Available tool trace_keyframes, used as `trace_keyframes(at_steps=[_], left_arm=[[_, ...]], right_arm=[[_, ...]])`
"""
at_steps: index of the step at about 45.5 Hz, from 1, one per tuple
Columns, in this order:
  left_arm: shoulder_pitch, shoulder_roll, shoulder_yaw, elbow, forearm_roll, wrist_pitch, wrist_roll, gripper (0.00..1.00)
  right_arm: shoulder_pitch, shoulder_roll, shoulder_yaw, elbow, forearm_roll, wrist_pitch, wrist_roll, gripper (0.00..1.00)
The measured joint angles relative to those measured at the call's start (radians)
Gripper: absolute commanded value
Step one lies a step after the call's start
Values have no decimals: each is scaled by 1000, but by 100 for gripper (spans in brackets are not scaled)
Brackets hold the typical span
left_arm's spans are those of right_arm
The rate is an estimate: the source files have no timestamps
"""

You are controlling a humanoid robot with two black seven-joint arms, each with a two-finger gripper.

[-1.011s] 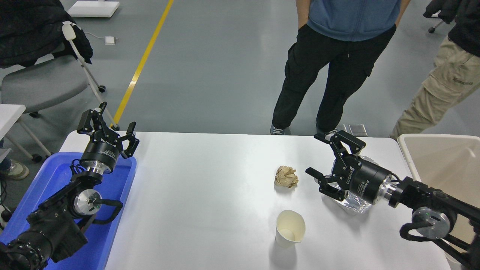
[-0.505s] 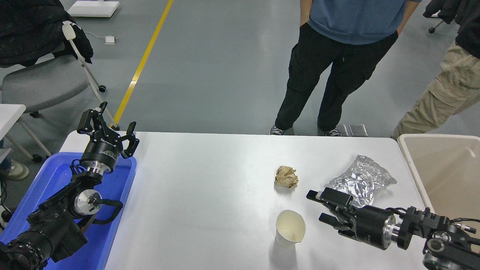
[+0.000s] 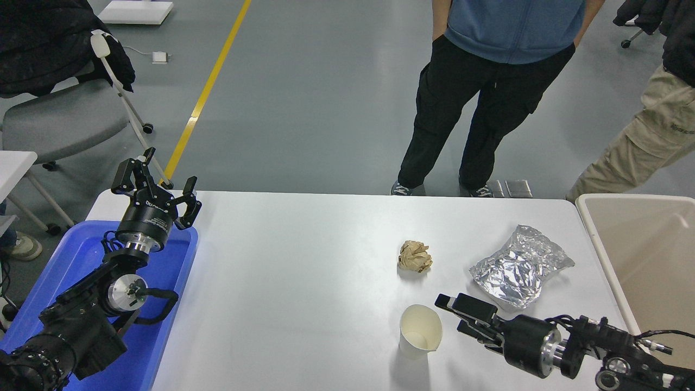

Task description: Dispose of the paper cup in the dustbin

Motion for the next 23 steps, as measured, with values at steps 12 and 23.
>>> trace_keyframes(at_steps=[12,23], left_arm=[[0,0,0,0,0,0,0,100],[0,0,0,0,0,0,1,100]], right_arm=[[4,23,-31,-55,-54,-29,17,100],[5,38,-58,-95,-91,-39,39,100]])
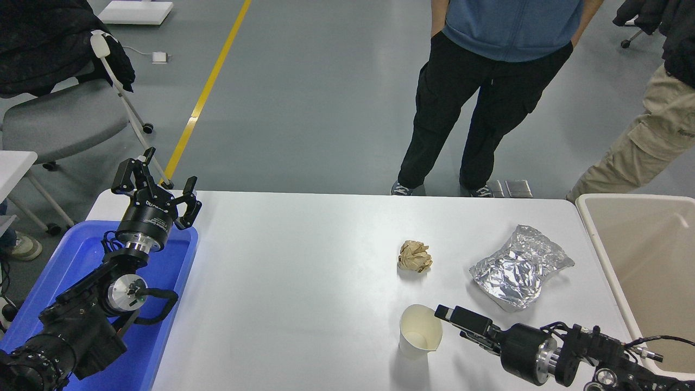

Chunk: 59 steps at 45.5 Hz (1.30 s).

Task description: Dispose of the paper cup in the dustbin

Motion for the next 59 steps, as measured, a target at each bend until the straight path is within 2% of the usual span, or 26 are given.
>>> trace_keyframes(at_steps=[10,26,33,41,59], left_arm=[[0,0,0,0,0,0,0,100],[0,0,0,0,0,0,0,100],[0,0,0,0,0,0,-1,100],[0,0,0,0,0,0,-1,100],[0,0,0,0,0,0,0,100]], right_arm=[[0,26,-17,-26,-13,-4,28,100],[5,71,-29,-63,-19,-13,48,93],[15,82,-40,-76,-20,-15,51,85],[31,88,-55,-94,-22,-16,54,71],[64,83,-84,-108,-38,-16,57,71]])
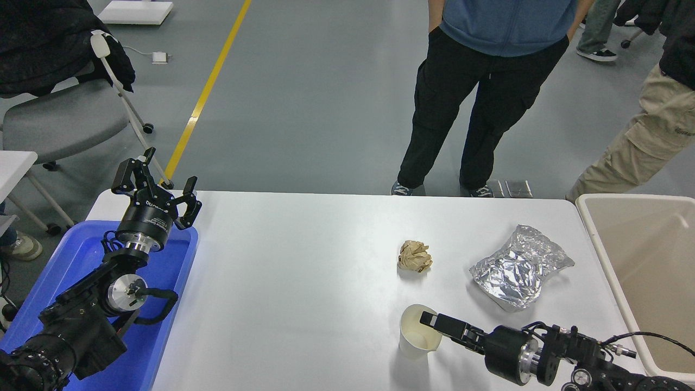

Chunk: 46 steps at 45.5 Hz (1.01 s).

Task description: Dispose of the paper cup in the dustbin

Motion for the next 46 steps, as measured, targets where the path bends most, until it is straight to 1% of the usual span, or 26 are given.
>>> trace_keyframes(at_steps=[41,46], left_arm=[[0,0,0,0,0,0,-1,100],[0,0,0,0,0,0,-1,100]], right_arm=[[110,-49,-153,4,-17,0,1,70],[131,-55,-176,5,-16,0,0,68]])
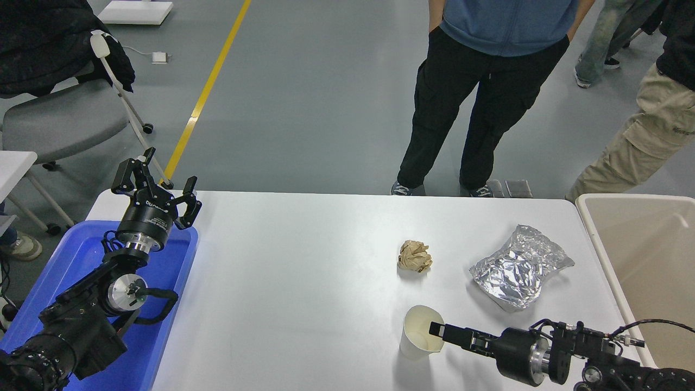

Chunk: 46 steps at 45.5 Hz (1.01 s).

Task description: Dispose of the paper cup in the dustbin

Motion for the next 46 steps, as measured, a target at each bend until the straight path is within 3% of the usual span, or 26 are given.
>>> trace_keyframes(at_steps=[8,12,16,22,46], left_arm=[[0,0,0,0,0,0,0,100],[0,0,0,0,0,0,1,100],[0,0,0,-1,0,0,1,100],[0,0,0,-1,0,-1,1,100],[0,0,0,-2,0,-1,1,100]], right_arm=[[24,-5,-28,2,1,0,0,53],[35,-6,-42,2,1,0,0,34],[42,-7,-52,3,2,0,0,26],[52,-6,-65,5,2,0,0,0],[82,-69,-77,80,20,1,20,0]])
